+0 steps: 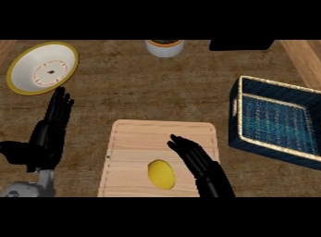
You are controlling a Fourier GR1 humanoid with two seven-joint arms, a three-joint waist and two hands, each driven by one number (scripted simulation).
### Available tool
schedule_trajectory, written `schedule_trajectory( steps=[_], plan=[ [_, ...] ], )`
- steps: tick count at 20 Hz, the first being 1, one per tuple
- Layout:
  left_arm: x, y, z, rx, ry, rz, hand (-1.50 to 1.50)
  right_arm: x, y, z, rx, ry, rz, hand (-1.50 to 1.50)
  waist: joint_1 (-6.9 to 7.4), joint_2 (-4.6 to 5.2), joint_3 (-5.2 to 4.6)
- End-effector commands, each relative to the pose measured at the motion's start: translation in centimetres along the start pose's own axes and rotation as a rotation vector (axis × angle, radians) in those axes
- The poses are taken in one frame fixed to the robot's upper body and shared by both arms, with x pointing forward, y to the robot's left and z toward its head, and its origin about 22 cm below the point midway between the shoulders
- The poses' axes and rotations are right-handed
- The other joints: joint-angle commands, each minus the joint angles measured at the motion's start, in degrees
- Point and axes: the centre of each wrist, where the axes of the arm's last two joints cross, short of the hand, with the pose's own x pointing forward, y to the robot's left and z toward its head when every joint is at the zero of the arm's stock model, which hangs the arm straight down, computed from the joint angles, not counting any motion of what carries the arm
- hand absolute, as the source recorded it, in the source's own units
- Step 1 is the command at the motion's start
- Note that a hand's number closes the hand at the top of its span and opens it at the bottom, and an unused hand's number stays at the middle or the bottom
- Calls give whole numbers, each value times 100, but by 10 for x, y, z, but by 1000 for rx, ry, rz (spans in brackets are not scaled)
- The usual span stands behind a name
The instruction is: Pick the lemon from the cutting board and place it in the basket
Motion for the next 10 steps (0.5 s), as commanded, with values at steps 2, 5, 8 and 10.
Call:
schedule_trajectory(
  steps=[2,5,8,10],
  plan=[
    [-1,-3,5,10,-3,2,0,0,-32,-4,-23,147,315,-150,-125,-21,-27],
    [1,1,9,17,-9,-3,0,9,-48,-3,96,232,489,-150,-6,-5,-23],
    [4,5,9,0,-12,-2,0,48,-55,3,204,255,530,-150,86,25,-11],
    [5,-4,14,-16,-21,15,0,74,-54,5,272,301,525,-150,185,70,10]
  ],
)
